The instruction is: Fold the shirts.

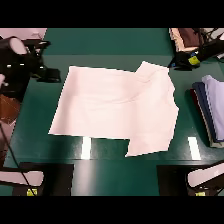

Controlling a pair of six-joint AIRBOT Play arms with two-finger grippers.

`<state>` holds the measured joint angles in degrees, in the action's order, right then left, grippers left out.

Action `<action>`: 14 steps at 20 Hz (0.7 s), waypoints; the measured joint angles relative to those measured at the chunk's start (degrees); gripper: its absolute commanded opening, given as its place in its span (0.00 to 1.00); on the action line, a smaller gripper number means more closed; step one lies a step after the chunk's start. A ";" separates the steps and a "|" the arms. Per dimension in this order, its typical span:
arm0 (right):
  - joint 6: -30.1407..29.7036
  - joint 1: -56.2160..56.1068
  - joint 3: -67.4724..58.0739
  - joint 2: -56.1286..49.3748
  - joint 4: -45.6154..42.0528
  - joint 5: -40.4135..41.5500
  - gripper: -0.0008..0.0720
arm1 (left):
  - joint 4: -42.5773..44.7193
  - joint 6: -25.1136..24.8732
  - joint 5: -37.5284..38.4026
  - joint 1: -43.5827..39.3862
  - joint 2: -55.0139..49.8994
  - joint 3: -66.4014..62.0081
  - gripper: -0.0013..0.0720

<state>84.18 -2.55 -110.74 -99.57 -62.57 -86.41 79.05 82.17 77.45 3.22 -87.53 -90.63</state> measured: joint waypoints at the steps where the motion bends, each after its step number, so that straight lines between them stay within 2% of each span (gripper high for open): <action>1: -0.63 0.68 3.15 2.21 0.02 -0.04 0.67 | 0.07 0.00 0.28 1.84 2.40 2.34 0.71; 8: -2.54 6.03 33.31 22.21 0.02 3.89 0.62 | -0.59 -0.92 -1.29 10.40 20.11 32.54 0.71; 14: -3.39 11.78 50.16 33.90 0.04 5.73 0.62 | -3.98 -1.70 -7.43 11.58 24.22 49.77 0.71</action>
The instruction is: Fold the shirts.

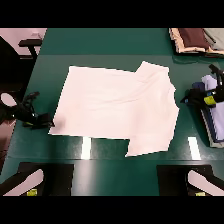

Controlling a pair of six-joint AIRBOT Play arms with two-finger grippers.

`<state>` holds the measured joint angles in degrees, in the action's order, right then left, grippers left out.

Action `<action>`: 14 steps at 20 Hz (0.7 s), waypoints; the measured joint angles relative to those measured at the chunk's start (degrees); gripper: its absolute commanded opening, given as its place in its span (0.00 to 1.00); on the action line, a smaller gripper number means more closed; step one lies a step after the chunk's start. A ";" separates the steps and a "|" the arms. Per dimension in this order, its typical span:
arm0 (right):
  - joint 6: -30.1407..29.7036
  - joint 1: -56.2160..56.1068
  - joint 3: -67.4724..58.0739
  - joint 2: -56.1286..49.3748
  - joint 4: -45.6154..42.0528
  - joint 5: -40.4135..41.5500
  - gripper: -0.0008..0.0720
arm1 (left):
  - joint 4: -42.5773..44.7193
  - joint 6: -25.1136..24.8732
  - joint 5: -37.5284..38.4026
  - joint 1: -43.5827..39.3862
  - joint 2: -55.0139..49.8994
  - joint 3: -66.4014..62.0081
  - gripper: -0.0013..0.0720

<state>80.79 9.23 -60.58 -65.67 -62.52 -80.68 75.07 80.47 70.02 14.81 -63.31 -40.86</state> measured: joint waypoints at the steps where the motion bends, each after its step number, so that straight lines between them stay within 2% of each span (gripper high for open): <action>1: -0.04 0.83 1.70 1.20 0.00 0.02 0.62 | -1.01 -0.33 -0.63 0.04 0.20 1.40 0.71; 3: -0.20 2.51 4.63 3.21 0.00 0.15 0.62 | -2.29 -0.74 -1.53 -0.20 0.46 3.17 0.70; 4: -0.24 3.13 6.03 3.96 -0.02 0.20 0.62 | -2.71 -0.85 -1.73 -0.52 0.63 3.65 0.65; 5: -0.31 3.65 7.30 4.50 0.02 0.20 0.62 | -3.30 -0.96 -2.05 -0.83 0.66 4.13 0.32; 6: -0.31 4.09 8.76 4.76 -0.02 0.20 0.62 | -3.72 -1.07 -2.38 -1.03 0.61 4.57 0.08; 7: -0.33 4.37 10.23 4.81 -0.04 0.20 0.62 | -3.76 -1.14 -2.60 -1.25 0.52 4.72 0.05; 14: -0.35 2.25 23.96 1.68 -0.07 1.86 0.63 | -4.83 -1.53 -0.22 -1.49 0.70 -1.03 0.05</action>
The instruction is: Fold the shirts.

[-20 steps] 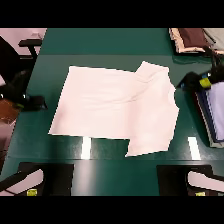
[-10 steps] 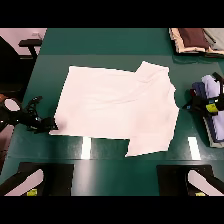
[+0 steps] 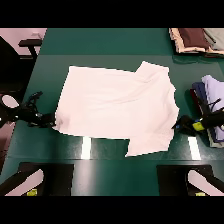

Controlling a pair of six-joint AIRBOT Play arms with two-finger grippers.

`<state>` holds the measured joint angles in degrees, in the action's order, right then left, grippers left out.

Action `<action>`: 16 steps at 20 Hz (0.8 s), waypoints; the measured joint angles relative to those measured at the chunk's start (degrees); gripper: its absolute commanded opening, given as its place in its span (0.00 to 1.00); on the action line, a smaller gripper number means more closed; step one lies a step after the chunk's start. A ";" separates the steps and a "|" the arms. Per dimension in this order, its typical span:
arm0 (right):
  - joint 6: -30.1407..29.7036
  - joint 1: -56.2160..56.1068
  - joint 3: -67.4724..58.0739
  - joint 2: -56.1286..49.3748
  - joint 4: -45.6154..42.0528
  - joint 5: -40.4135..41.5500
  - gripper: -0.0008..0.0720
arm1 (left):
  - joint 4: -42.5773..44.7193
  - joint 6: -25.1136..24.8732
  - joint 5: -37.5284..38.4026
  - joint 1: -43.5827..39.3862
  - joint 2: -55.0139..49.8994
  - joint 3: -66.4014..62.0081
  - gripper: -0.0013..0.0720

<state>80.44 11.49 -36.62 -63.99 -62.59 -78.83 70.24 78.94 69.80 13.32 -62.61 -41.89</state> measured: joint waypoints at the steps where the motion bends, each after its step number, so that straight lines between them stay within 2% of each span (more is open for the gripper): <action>1: 0.02 -0.66 1.62 -0.50 0.04 0.52 0.63 | -0.13 -0.20 0.28 -0.02 0.00 -0.76 0.05; 2: 0.09 -1.49 2.99 -0.98 0.55 1.07 0.61 | -0.20 -0.39 0.68 -0.07 0.02 -1.36 0.05; 3: 0.11 -2.45 4.11 -1.33 1.57 1.36 0.44 | -0.26 -0.55 0.90 -0.07 0.02 -1.81 0.05; 5: 0.13 -4.70 5.40 -1.77 2.40 3.98 0.04 | -0.90 -0.90 1.33 -0.07 0.02 -2.38 0.05; 10: 0.00 -9.03 -1.77 2.51 3.10 9.86 0.04 | -2.84 -1.49 1.88 -0.07 4.85 -7.41 0.05; 13: 0.02 -9.70 -15.67 8.52 3.48 10.10 0.04 | -3.26 -0.79 2.08 -0.09 11.21 -17.42 0.05; 16: 0.00 -9.99 -34.03 12.83 3.69 9.99 0.04 | -3.67 0.55 1.95 -0.09 16.46 -33.22 0.05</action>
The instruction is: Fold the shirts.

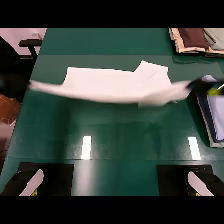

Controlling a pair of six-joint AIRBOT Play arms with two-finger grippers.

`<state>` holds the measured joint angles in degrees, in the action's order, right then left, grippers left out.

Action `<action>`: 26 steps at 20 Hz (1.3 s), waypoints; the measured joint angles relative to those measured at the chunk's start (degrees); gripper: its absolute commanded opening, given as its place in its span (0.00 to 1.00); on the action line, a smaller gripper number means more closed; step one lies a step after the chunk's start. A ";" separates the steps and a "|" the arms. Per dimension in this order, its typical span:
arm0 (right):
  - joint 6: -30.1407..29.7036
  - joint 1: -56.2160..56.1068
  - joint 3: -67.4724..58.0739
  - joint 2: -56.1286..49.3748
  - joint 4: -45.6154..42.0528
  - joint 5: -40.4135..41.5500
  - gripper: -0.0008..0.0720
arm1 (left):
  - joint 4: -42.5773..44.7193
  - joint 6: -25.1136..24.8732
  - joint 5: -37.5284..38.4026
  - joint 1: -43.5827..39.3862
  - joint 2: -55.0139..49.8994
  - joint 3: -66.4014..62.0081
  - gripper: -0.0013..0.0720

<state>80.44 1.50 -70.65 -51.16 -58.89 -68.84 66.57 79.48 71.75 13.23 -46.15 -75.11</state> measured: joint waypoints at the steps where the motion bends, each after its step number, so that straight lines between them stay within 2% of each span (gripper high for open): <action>1: 0.02 -0.07 -6.91 0.87 -0.22 -0.15 0.04 | 0.02 0.42 -0.07 0.00 1.16 -6.38 0.05; 7: 1.29 -0.22 -44.04 -0.59 -5.62 -6.99 0.03 | -0.04 3.34 -1.66 0.00 3.76 -37.86 0.05; 11: 3.76 -0.22 -55.69 -2.64 -10.29 -10.47 0.03 | -0.02 4.85 -2.73 0.00 3.54 -45.88 0.05; 14: 5.16 -0.22 -54.64 -3.58 -11.82 -9.99 0.03 | -0.04 5.60 -1.92 0.00 1.31 -45.07 0.05; 17: 6.05 -0.22 -50.07 -8.02 -12.46 -10.05 0.03 | -1.79 5.86 0.55 -0.02 -3.23 -38.51 0.05; 22: 6.56 -0.26 -42.53 -23.10 -12.63 -16.59 0.03 | -3.26 4.81 5.01 -1.81 -17.68 -23.69 0.05; 26: 6.69 -0.28 -38.03 -37.11 -13.00 -19.61 0.03 | -0.09 2.69 4.04 -7.15 -32.92 -17.16 0.05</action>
<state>87.13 1.21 -108.68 -88.27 -71.90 -88.44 66.48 82.17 75.79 6.09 -79.07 -92.27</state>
